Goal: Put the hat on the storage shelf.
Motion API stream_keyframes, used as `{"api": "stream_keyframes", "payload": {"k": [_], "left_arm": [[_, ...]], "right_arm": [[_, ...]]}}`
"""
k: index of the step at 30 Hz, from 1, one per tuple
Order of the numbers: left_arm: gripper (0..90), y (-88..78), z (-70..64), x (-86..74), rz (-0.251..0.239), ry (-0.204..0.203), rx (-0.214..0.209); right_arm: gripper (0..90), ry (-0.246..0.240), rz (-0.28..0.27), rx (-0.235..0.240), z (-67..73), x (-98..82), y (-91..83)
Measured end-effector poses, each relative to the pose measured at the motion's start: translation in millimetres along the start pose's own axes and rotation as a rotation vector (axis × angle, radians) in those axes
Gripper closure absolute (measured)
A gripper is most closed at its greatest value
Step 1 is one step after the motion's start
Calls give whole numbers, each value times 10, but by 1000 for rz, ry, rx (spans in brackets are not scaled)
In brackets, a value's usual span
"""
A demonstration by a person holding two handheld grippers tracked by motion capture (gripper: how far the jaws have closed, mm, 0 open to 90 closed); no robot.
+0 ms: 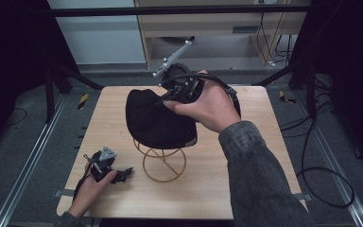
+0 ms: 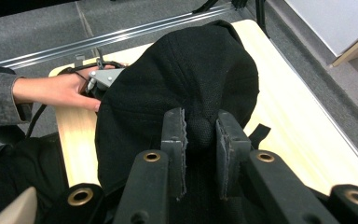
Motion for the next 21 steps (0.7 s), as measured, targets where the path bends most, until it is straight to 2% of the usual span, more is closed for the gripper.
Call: {"api": "stream_keyframes", "payload": {"k": [21], "left_arm": [[0,-3,-2,-3,-4,-3,6]], "right_arm": [[760,10,25,14,-34,5,229]]}}
Point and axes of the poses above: each handheld gripper's, and its own axes: y roughly forward along the jaws, x roughly out of its top, z roughly to its left, the point moved 7 cm from there along y, roughly forward along the jaws, and after that the axes turned 6 degrees about x, right-handed, at the moved point
